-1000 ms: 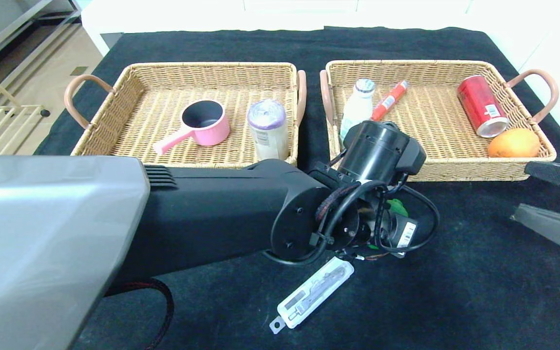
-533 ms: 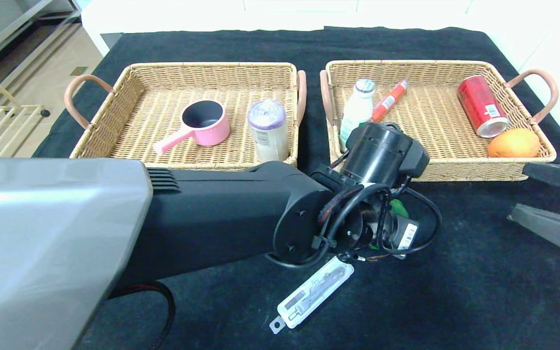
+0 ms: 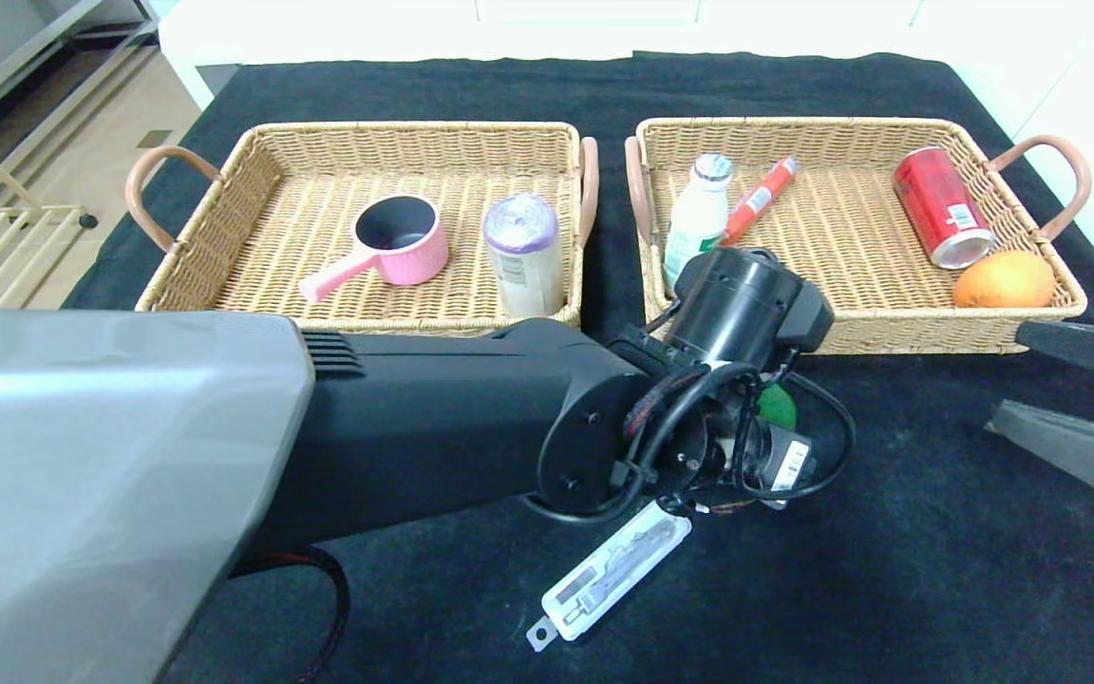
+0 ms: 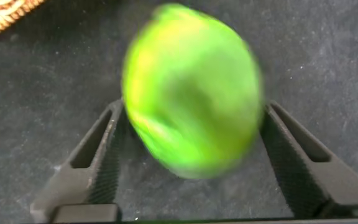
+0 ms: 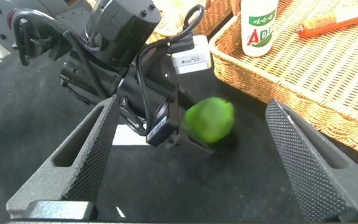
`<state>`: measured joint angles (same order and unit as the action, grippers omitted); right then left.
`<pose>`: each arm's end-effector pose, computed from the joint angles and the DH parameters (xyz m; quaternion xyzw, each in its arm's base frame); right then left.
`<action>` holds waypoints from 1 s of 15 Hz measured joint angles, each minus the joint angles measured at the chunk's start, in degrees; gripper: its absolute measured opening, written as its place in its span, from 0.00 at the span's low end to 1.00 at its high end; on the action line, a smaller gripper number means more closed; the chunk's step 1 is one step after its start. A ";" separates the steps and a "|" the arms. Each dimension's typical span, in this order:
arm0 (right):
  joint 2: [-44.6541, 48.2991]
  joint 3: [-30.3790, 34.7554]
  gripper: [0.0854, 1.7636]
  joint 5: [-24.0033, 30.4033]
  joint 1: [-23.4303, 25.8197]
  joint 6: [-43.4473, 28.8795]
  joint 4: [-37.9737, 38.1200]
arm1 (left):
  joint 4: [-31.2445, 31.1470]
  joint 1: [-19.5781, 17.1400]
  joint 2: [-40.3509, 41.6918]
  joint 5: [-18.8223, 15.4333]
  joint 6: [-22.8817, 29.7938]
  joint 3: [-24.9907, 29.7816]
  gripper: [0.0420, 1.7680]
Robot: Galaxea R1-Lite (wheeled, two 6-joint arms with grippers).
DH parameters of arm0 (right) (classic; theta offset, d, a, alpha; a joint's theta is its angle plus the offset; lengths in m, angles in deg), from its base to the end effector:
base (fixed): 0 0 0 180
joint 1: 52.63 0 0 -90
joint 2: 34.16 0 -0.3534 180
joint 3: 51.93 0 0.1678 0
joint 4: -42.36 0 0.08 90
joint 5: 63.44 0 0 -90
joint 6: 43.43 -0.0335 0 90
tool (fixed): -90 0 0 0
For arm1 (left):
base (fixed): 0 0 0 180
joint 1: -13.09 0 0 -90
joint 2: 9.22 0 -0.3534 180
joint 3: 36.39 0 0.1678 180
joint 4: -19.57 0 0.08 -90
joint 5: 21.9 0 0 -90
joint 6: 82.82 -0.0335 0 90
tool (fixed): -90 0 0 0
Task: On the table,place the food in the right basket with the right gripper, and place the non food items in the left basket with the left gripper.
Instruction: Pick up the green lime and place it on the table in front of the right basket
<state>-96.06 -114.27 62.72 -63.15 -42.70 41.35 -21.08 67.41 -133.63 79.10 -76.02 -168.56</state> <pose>0.1029 0.0392 0.3157 -0.0087 -0.0149 0.3961 0.9181 0.2739 -0.3705 0.2529 0.0996 0.2589 -0.3392 0.8989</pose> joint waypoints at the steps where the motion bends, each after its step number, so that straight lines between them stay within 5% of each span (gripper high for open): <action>1: 0.02 0.02 0.97 0.00 -0.02 0.01 -0.01 | -0.02 0.00 0.39 0.05 0.00 0.10 0.84; 8: 2.32 0.26 0.97 0.06 -0.33 -0.05 0.35 | -0.95 0.66 6.36 2.45 -0.50 4.75 0.92; 15: 3.01 0.41 0.97 0.02 -0.61 -0.07 0.33 | -1.76 0.52 14.43 6.63 -6.21 16.99 0.95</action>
<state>-93.05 -113.85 62.74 -63.76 -42.77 41.67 -22.83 67.93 -119.20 85.73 -82.23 -151.57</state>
